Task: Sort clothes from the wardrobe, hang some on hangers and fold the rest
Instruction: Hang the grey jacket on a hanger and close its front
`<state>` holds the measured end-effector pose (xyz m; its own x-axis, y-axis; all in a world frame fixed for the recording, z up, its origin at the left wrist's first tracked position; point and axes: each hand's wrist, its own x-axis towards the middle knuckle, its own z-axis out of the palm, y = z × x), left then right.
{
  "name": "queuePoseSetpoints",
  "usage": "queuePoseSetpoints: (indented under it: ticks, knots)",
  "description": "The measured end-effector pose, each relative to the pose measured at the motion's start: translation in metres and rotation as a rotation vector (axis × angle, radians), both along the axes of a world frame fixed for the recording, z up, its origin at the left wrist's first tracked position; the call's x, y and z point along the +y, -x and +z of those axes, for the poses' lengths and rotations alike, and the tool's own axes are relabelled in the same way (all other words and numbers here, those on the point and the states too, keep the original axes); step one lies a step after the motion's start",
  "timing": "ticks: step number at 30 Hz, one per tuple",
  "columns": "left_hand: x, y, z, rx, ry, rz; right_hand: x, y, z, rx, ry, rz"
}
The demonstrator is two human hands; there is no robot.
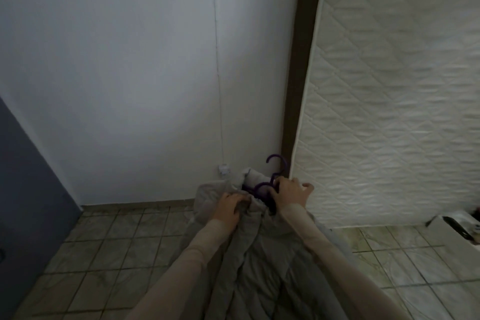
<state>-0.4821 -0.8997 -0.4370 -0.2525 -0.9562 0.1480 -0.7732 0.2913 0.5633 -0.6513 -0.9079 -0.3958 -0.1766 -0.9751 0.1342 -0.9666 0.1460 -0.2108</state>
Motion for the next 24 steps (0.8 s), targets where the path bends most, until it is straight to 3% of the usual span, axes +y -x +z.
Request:
queuePoseSetpoints:
  ticks: [7,10,15,24]
  knots:
    - [0.006,-0.015,0.048,0.025,0.147,0.154,0.027,-0.012,0.017,0.139,0.304,0.086]
    - [0.007,-0.022,0.069,-0.077,0.158,0.207,0.029,-0.017,0.029,0.134,0.329,0.12]
    - [0.014,-0.033,0.1,-0.148,0.157,0.217,0.032,-0.028,0.071,0.153,0.55,0.209]
    - [0.02,-0.057,0.183,0.09,0.368,0.208,0.022,-0.04,0.182,0.379,1.006,0.235]
